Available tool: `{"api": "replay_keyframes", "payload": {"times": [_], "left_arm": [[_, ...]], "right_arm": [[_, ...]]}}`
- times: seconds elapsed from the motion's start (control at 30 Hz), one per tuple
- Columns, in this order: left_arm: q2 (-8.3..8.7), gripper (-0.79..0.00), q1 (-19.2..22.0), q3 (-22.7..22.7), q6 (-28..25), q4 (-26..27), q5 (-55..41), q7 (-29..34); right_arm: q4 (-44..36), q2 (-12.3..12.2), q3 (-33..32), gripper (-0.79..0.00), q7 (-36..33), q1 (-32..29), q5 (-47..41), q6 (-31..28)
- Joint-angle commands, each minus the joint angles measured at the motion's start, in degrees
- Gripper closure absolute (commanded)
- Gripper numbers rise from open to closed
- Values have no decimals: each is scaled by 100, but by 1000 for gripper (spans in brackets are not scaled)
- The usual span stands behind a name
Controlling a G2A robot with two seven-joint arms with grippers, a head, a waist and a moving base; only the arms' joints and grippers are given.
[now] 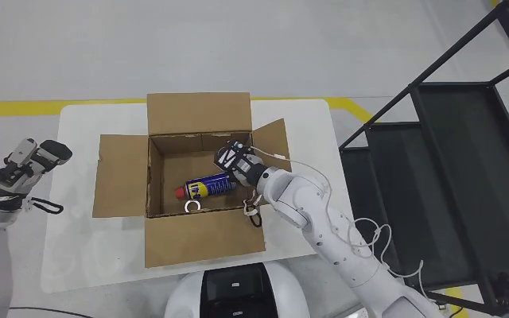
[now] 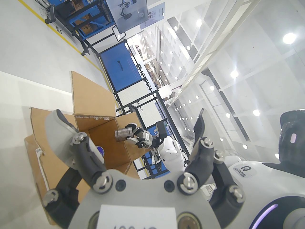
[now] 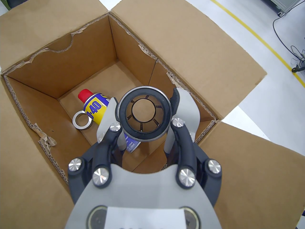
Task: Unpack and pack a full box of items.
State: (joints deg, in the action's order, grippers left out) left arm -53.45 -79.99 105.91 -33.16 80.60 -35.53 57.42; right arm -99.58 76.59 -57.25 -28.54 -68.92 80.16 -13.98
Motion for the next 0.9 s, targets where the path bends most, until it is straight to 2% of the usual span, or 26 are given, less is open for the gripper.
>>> {"api": "replay_keyframes", "payload": {"times": [0.0, 0.3, 0.43, 0.63, 0.87], "left_arm": [[0, -785, 0, 0, 0, 0, 0, 0], [0, -785, 0, 0, 0, 0, 0, 0], [0, -785, 0, 0, 0, 0, 0, 0], [0, -785, 0, 0, 0, 0, 0, 0], [0, -785, 0, 0, 0, 0, 0, 0]], "right_arm": [[0, 0, 0, 0, 0, 0, 0, 0], [-9, 2, 10, 0, 14, 12, 13, -5], [261, 79, 266, 0, -93, 528, 44, -197], [1754, 384, 1023, 0, 142, 1718, -482, -686], [3538, 822, 1784, 0, 430, 2494, -1140, -812]]}}
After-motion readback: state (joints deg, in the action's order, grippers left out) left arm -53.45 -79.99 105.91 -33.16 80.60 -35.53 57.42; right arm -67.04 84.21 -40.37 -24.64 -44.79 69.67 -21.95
